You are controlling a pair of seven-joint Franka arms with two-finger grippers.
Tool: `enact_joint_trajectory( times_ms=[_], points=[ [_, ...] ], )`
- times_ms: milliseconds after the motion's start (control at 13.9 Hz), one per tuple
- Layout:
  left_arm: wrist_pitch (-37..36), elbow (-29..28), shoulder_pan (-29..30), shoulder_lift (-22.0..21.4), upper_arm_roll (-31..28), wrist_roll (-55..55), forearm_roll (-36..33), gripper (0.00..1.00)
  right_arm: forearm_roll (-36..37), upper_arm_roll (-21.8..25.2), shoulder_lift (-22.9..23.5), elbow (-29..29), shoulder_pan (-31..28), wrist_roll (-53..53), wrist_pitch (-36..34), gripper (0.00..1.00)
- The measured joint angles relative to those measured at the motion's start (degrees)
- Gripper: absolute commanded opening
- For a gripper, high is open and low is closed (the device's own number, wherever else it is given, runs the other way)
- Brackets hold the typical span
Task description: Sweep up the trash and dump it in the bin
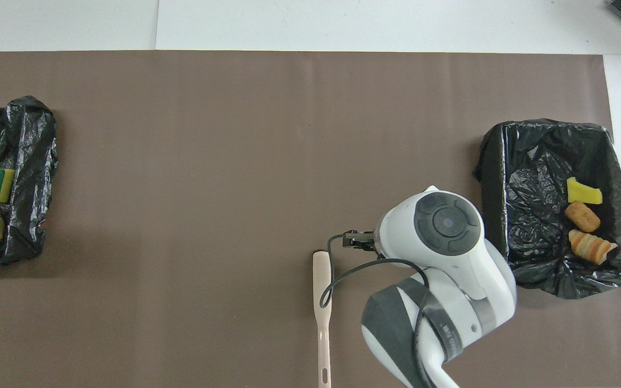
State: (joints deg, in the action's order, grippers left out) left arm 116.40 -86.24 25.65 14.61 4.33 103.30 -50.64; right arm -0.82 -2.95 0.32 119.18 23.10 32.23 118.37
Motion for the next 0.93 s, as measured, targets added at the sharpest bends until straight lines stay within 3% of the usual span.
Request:
enact_joint_trajectory(
  times_ms=[360,719,935],
  points=[
    [-0.04,0.05,-2.23,-0.28,0.66,-1.23,4.44,0.00,2.58,0.24,-0.52,-8.03,-10.24,-5.56,-4.94,1.00],
    [-1.86,0.05,-11.28,0.04,0.90,-5.77,14.85,0.00,2.60,0.35,-4.96,-13.28,-15.58,-14.12,-14.47,1.00],
    [-5.56,0.00,-17.51,1.58,1.04,-17.35,20.23,0.00,2.60,0.36,-7.20,-15.74,-17.91,-15.78,-18.95,1.00]
  ],
)
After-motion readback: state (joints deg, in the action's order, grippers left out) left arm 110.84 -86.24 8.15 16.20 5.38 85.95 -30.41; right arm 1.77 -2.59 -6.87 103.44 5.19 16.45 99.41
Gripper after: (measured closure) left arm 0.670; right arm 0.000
